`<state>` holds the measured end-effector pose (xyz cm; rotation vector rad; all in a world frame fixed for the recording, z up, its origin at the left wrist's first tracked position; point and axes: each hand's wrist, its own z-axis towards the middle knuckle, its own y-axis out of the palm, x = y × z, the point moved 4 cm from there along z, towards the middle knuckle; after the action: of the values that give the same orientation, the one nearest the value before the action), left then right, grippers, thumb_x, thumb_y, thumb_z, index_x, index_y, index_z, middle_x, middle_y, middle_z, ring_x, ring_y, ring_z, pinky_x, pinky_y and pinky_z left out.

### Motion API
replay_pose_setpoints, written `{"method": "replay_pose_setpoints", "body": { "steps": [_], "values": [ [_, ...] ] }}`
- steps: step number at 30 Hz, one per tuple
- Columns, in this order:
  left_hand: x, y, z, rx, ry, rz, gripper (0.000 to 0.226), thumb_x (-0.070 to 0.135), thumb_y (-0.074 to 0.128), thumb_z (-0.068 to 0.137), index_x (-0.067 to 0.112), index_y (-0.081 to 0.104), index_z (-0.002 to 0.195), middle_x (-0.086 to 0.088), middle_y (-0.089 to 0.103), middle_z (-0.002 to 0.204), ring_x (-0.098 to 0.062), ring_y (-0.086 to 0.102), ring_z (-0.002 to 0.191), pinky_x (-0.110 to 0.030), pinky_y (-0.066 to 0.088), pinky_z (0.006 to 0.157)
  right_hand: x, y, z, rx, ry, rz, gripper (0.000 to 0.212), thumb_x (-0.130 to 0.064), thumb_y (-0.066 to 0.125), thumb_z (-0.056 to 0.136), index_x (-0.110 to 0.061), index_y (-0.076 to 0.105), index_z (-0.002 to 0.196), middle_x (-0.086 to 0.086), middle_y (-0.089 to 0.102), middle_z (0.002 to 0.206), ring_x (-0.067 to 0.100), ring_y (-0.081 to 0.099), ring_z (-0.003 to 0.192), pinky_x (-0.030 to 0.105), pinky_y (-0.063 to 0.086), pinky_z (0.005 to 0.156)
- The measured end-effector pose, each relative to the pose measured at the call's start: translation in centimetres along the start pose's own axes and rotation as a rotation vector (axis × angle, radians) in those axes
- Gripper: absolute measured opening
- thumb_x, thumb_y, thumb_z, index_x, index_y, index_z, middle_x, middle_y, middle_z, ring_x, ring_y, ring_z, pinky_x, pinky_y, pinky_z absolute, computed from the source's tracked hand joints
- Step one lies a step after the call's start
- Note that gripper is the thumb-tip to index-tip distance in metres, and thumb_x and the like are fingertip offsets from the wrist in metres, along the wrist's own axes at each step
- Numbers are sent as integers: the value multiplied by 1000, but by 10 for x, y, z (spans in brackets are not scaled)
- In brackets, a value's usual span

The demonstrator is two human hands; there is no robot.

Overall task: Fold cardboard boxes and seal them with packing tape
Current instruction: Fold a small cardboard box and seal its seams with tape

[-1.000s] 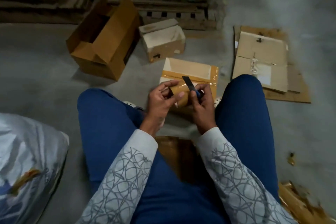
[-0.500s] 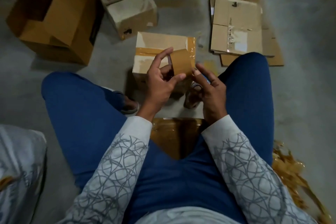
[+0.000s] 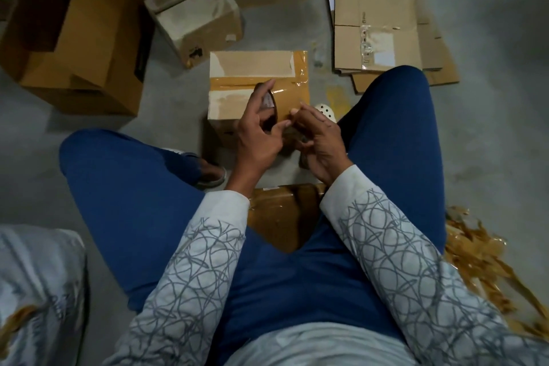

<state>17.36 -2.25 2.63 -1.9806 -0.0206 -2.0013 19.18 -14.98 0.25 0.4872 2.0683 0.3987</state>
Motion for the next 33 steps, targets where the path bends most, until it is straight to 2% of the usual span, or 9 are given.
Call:
{"method": "replay_pose_setpoints", "body": {
  "steps": [4,9,13,16,20,25,27,30,33],
  "values": [
    [0,5,0,13,-4,21,78,-7,77,82,16,46,149,-11,67,130,14,64,99,-11,54,83,1,-4,4,-1,23,59,19,-4,66,92,-13,74,108,8,72,101,19,68,96,29,57,69],
    [-2,9,-2,27,26,70,77,-5,79,81,18,49,148,-4,69,124,6,67,101,-13,56,82,2,-4,4,29,101,161,13,-1,63,92,-10,65,83,5,67,77,14,68,69,34,61,70],
    [-4,9,-3,22,16,75,78,-3,79,81,26,50,147,-6,71,122,8,68,98,-15,57,82,6,-8,8,56,181,237,12,-1,66,89,-8,63,80,6,69,73,18,68,74,42,60,81],
    [-5,10,-4,7,12,74,77,-7,76,82,22,49,148,6,65,118,19,63,94,-10,54,81,5,-7,8,82,226,277,13,5,64,87,-4,63,78,10,70,75,21,67,78,40,63,75],
    [-5,10,-5,-10,16,106,77,-7,74,84,21,46,149,-8,66,130,23,60,95,-9,53,85,6,-9,10,113,241,244,15,11,62,84,-3,64,79,13,69,82,24,68,78,35,61,65],
    [-11,11,-5,-8,-34,122,82,4,80,82,36,46,149,16,72,115,12,65,103,-45,53,103,5,-12,14,182,207,178,15,12,63,81,-3,65,81,9,68,71,20,69,60,34,61,61],
    [-11,14,-6,-24,-43,102,80,1,79,83,29,46,150,7,72,117,15,64,99,-33,56,98,8,-15,16,205,201,151,15,12,62,82,-1,67,86,12,68,79,20,68,63,32,60,60],
    [-9,17,-6,-24,-26,100,78,0,78,83,23,46,150,-1,68,125,20,62,95,-12,54,87,10,-16,16,200,165,88,32,8,56,90,3,67,119,20,69,103,20,68,68,28,56,53],
    [-10,14,-1,22,-18,82,78,1,79,83,22,46,151,-12,65,134,18,62,98,-9,53,84,6,-16,15,152,139,132,31,4,54,89,1,68,117,20,64,116,25,68,91,30,58,60]
  ]
}}
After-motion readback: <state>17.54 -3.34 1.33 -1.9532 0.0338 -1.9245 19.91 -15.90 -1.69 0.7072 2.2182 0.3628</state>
